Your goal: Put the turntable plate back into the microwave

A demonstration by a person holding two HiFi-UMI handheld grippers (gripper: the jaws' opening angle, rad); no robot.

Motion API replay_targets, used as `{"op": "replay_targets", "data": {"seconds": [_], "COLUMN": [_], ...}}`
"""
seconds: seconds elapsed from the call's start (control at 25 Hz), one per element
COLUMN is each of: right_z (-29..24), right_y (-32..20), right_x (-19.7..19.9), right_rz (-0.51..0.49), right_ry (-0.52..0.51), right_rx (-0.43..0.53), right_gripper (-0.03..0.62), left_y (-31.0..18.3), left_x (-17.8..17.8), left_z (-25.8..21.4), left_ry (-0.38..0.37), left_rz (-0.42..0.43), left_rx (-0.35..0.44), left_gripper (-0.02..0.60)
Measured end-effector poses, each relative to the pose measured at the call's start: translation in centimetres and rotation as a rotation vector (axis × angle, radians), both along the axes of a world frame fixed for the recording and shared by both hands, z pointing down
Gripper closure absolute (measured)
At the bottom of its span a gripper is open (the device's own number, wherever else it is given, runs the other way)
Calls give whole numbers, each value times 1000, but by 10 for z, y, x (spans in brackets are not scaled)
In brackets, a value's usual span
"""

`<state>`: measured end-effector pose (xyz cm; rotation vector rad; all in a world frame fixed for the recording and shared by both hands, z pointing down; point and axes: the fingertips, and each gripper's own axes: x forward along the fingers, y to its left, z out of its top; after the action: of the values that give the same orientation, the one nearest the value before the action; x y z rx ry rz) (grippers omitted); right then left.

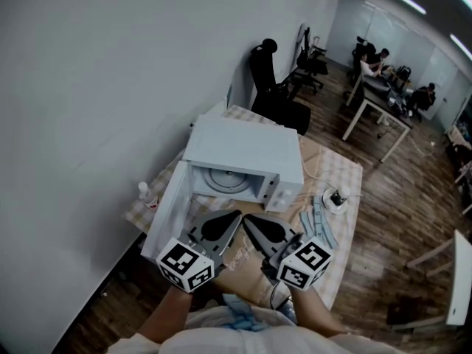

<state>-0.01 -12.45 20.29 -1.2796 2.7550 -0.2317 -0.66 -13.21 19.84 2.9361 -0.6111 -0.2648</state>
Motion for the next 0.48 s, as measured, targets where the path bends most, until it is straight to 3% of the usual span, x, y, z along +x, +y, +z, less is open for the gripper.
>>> {"op": "replay_targets", "data": {"seconds": [0.48], "right_z": [-3], "right_y": [-3], "right_x": [3], "right_rz": [11], "right_ry": [10], "right_rx": [1], "right_gripper": [563], "left_y": [-3], "left_x": [4], "left_z": [-2], "left_ry": [8], "left_rz": [23], "left_rx": [2], "left_gripper": [581]}}
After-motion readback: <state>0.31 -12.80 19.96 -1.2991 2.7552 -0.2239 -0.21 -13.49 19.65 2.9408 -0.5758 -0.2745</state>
